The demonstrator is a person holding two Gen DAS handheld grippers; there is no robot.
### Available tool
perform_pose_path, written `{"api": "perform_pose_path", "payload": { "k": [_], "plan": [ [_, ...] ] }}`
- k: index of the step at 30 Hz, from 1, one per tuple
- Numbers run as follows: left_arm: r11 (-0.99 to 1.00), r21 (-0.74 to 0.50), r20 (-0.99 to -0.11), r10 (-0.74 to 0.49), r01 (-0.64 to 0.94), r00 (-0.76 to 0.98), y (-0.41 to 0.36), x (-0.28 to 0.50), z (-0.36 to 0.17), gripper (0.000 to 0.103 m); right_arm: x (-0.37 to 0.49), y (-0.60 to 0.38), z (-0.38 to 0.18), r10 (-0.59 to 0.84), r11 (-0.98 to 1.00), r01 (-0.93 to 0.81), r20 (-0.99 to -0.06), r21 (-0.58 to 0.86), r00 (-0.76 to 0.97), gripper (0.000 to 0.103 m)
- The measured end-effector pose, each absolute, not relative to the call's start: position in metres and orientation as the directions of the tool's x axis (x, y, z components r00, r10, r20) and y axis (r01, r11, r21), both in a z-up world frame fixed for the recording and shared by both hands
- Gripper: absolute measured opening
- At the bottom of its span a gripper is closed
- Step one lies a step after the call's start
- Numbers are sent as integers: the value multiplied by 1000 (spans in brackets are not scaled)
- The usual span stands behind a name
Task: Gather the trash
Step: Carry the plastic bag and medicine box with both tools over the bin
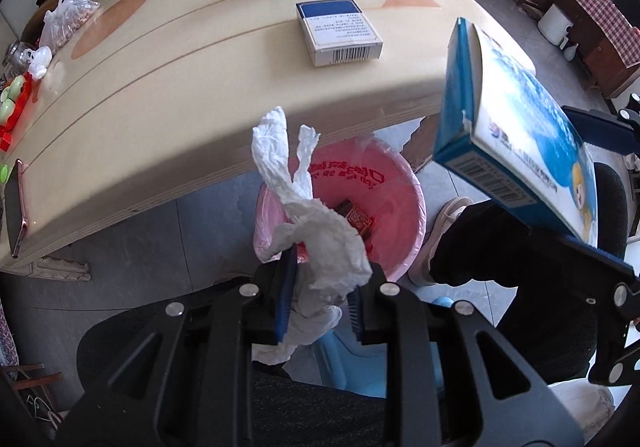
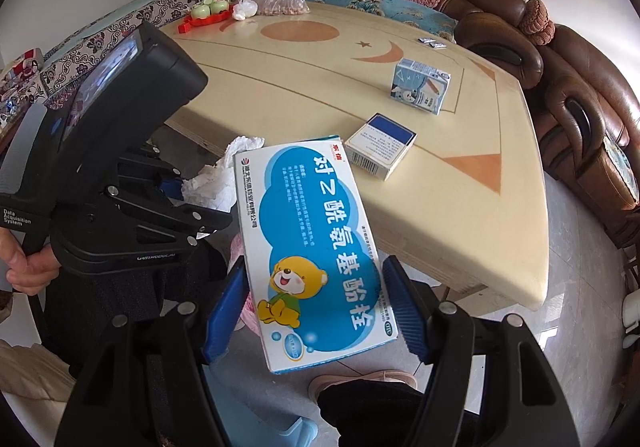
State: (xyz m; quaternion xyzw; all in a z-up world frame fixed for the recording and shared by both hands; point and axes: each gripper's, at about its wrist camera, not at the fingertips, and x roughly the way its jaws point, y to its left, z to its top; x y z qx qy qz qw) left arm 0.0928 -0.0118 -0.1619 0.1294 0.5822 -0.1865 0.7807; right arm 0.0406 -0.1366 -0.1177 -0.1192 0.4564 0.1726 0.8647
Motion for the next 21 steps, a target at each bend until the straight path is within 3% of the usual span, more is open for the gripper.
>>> {"api": "perform_pose_path", "payload": {
  "k": [21],
  "plan": [
    [922, -128, -986, -158, 365, 56, -19, 111, -277, 24, 61, -144, -232, 186, 925, -379, -898, 23, 398, 66]
  ]
}}
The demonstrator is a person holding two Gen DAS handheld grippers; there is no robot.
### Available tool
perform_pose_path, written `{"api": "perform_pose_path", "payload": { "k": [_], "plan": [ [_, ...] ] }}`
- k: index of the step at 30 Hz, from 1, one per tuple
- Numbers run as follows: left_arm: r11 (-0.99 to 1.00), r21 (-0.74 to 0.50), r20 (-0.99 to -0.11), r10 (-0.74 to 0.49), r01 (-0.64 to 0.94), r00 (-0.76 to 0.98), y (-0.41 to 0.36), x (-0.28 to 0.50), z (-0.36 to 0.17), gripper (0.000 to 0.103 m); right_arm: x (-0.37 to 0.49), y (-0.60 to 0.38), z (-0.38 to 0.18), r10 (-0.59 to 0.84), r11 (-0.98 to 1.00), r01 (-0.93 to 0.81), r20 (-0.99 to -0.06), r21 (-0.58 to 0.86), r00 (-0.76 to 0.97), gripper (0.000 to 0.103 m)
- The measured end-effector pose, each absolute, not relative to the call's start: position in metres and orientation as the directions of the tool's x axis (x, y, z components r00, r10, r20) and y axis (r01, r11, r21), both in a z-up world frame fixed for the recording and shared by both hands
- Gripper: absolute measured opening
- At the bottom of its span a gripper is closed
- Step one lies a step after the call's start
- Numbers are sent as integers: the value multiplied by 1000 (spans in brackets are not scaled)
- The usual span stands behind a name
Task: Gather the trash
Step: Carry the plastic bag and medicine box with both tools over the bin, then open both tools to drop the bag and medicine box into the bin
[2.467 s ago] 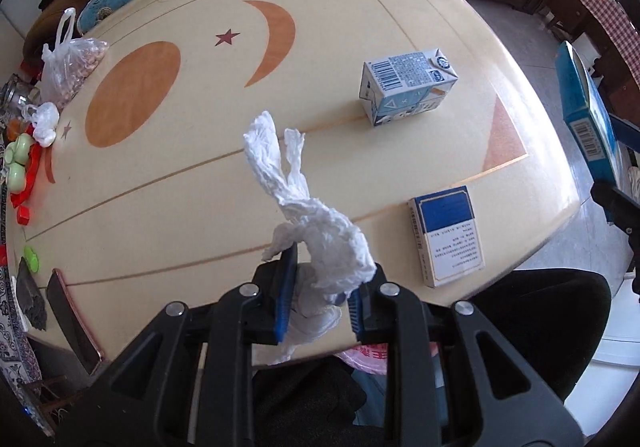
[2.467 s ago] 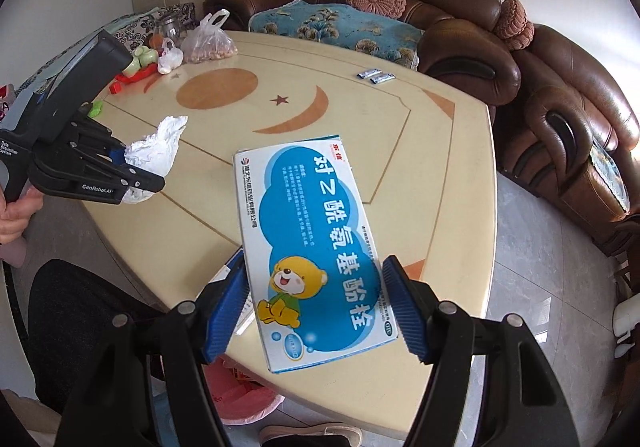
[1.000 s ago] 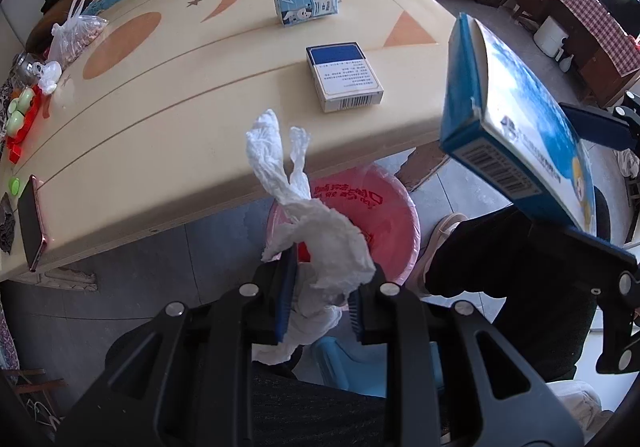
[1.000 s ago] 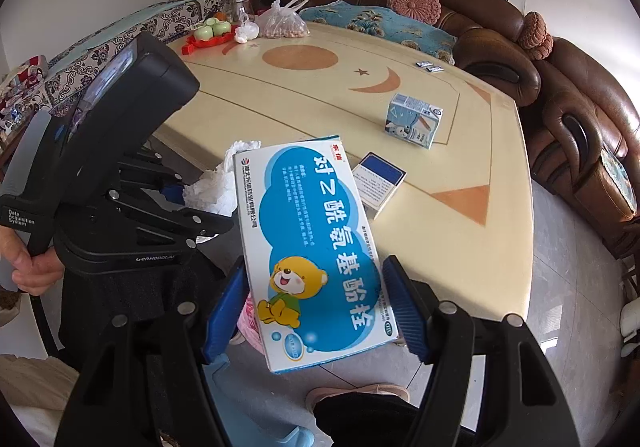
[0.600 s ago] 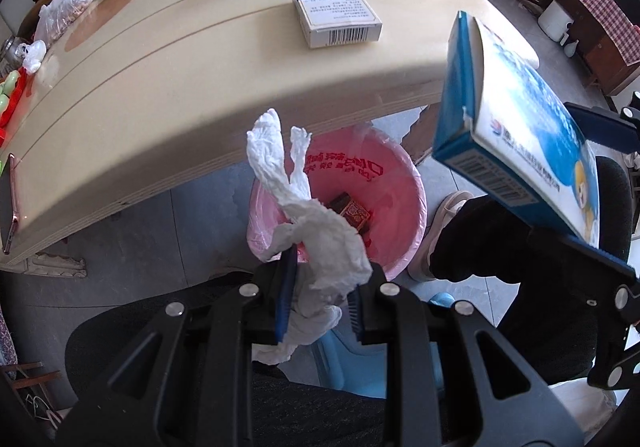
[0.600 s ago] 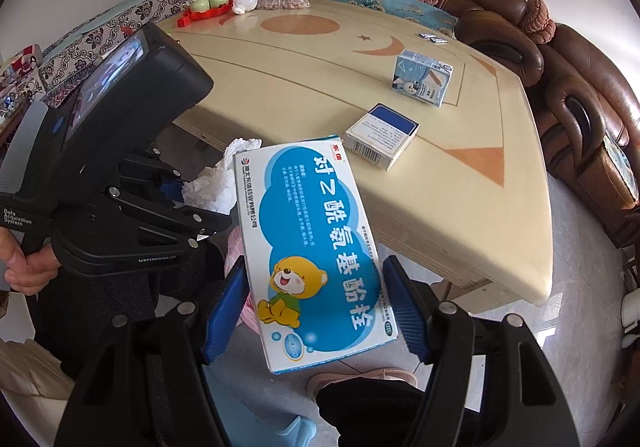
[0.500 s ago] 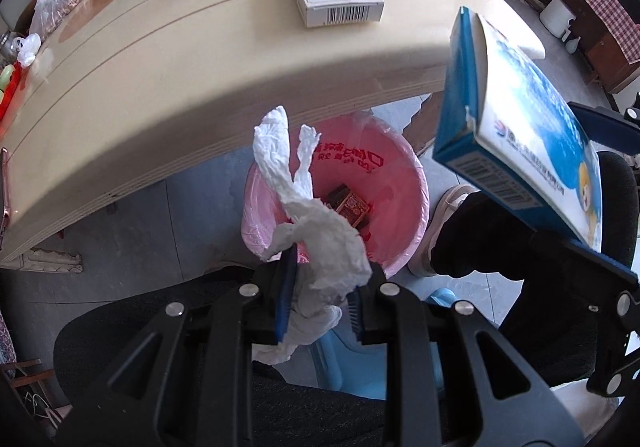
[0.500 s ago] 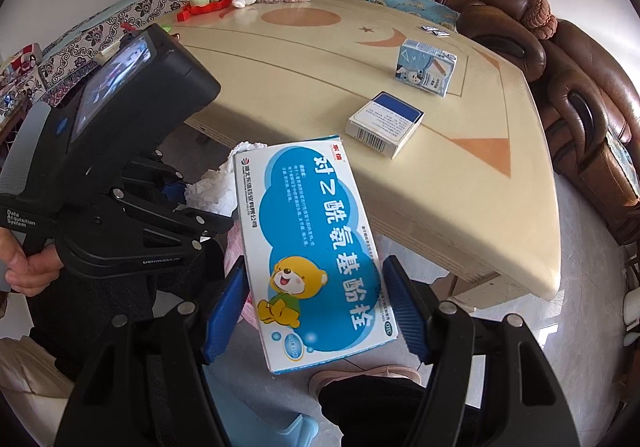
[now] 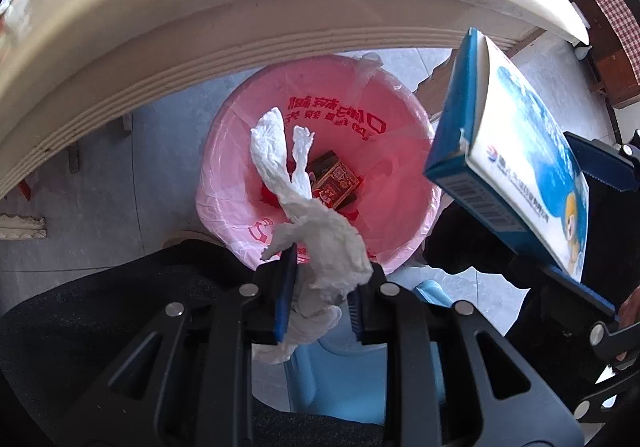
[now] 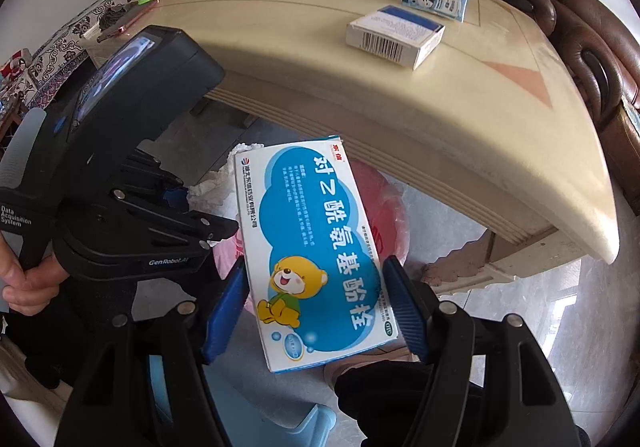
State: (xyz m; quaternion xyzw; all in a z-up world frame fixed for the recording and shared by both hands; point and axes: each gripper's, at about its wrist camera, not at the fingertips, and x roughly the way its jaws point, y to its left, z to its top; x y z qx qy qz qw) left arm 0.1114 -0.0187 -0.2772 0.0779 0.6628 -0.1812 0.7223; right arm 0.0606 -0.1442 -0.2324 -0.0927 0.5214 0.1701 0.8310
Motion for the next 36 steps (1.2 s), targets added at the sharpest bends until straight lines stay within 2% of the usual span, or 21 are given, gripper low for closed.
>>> {"api": "perform_pose_path", "payload": {
  "k": [12, 36],
  "plan": [
    [953, -215, -976, -203, 212, -77, -7, 135, -335, 23, 86, -144, -291, 169, 934, -353, -934, 51, 313, 66],
    [951, -308, -939, -305, -5, -160, -8, 165, -383, 23, 101, -139, -304, 129, 945, -322, -966, 52, 226, 66]
  ]
}}
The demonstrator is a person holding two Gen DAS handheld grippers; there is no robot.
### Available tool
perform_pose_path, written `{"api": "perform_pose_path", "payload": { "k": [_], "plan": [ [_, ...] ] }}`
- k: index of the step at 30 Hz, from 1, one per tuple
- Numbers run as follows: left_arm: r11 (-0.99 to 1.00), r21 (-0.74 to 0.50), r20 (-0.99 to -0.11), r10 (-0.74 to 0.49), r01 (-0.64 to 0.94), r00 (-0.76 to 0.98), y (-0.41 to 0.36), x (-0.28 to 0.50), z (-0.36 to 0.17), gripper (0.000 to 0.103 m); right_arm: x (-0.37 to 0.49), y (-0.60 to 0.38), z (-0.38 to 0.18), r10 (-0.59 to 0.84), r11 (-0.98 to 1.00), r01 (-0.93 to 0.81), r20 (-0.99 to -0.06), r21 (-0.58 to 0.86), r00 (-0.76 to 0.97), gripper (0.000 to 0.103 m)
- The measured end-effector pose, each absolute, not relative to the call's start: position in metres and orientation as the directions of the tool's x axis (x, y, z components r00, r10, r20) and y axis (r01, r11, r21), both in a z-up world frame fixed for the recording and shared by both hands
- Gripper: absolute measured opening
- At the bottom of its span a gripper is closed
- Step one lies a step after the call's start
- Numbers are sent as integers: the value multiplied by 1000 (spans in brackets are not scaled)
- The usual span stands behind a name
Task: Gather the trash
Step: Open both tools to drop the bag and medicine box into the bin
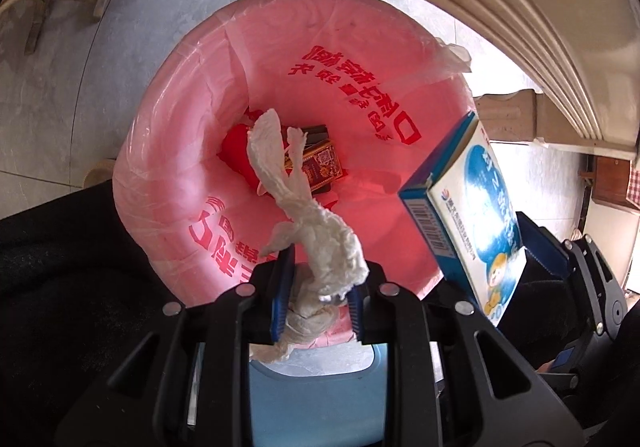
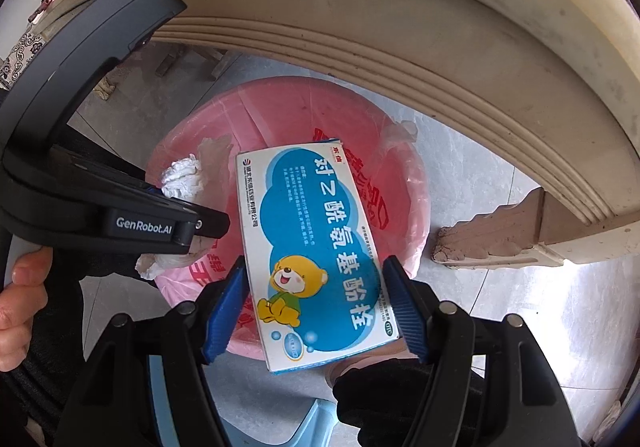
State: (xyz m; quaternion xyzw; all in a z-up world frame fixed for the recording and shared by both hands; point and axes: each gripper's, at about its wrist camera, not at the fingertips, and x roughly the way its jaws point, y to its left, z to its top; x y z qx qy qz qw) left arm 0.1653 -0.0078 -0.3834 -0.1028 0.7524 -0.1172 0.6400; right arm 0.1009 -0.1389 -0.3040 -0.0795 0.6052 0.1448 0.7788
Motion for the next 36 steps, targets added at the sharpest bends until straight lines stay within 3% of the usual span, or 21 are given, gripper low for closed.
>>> {"api": "perform_pose_path", "payload": {
  "k": [7, 12, 14, 16, 22, 30, 36],
  "plan": [
    [947, -319, -934, -319, -26, -161, -10, 168, -388, 24, 104, -136, -308, 121, 947, -319, -967, 45, 224, 61],
    [954, -299, -943, -298, -22, -148, -8, 171, -389, 45, 103, -138, -309, 123, 946, -320, -965, 43, 232, 62],
    [948, -317, -937, -319, -32, -142, -6, 172, -387, 66, 103, -140, -307, 135, 947, -317, -964, 56, 231, 62],
    [949, -315, -940, -316, -30, -131, -6, 172, -384, 70, 102, -142, -307, 130, 947, -316, -964, 51, 233, 62],
    [954, -299, -944, -298, -10, -139, -11, 171, -385, 73, 101, -142, -307, 133, 947, -316, -963, 54, 234, 63],
    [963, -270, -953, -269, -10, -137, -9, 170, -382, 74, 100, -142, -304, 152, 947, -313, -961, 75, 231, 77],
    [988, -138, -990, -135, 67, -44, -6, 153, -346, 74, 82, -144, -274, 154, 952, -300, -945, 64, 290, 79]
  ]
}}
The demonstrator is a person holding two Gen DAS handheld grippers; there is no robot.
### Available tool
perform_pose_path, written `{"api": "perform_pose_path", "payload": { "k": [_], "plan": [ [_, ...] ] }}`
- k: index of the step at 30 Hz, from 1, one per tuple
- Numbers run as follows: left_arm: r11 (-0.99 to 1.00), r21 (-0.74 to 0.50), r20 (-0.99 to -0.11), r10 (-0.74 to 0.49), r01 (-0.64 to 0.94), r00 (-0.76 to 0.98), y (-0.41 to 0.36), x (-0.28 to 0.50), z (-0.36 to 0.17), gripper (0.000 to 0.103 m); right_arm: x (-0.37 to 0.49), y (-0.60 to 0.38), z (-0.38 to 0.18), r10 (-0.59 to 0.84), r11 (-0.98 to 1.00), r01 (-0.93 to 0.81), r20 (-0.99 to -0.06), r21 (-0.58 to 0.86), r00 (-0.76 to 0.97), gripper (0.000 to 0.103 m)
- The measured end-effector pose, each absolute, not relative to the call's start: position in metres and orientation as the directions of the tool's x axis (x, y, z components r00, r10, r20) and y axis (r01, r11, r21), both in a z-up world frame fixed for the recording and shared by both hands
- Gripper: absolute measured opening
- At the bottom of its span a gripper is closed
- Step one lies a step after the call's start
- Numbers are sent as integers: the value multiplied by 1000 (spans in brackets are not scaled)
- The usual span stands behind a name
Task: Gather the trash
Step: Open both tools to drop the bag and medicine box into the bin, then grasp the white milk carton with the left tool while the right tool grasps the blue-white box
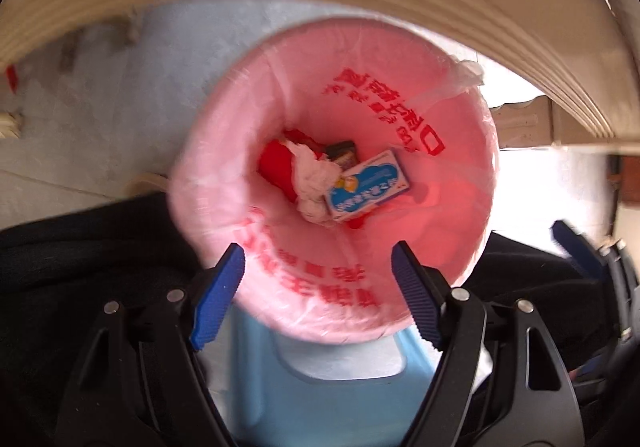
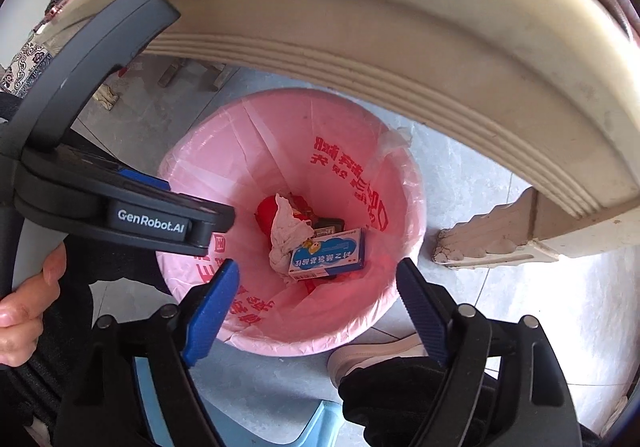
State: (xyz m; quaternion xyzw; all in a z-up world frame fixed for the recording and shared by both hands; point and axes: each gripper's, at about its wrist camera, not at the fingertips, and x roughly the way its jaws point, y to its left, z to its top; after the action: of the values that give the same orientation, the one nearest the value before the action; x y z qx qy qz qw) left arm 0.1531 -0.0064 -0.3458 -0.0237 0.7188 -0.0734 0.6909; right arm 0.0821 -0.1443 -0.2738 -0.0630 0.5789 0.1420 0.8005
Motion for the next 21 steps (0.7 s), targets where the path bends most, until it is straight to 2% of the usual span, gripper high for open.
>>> {"api": "perform_pose_path", "payload": {
  "k": [5, 7, 8, 13, 17, 21],
  "plan": [
    [967, -66, -986, -101, 244, 135, -2, 133, -264, 74, 59, -156, -214, 221, 956, -267, -897, 122, 383, 84],
    [948, -26, -972, -99, 318, 215, 1, 131, -221, 76, 53, -160, -184, 229, 957, -263, -873, 121, 431, 93],
    [932, -6, -962, -104, 361, 252, 1, 134, -198, 82, 50, -163, -165, 228, 959, -258, -854, 115, 468, 96],
    [849, 125, -902, -118, 513, 415, -4, 163, -77, 95, 53, -164, -83, 182, 971, -233, -782, 48, 596, 96],
    [772, 241, -863, -107, 588, 494, -22, 195, -6, 97, 70, -168, -33, 183, 981, -169, -753, 96, 633, 96],
    [668, 358, -830, -93, 653, 551, -46, 220, 30, 97, 92, -176, -3, 200, 979, -100, -745, 177, 636, 96]
  ]
}}
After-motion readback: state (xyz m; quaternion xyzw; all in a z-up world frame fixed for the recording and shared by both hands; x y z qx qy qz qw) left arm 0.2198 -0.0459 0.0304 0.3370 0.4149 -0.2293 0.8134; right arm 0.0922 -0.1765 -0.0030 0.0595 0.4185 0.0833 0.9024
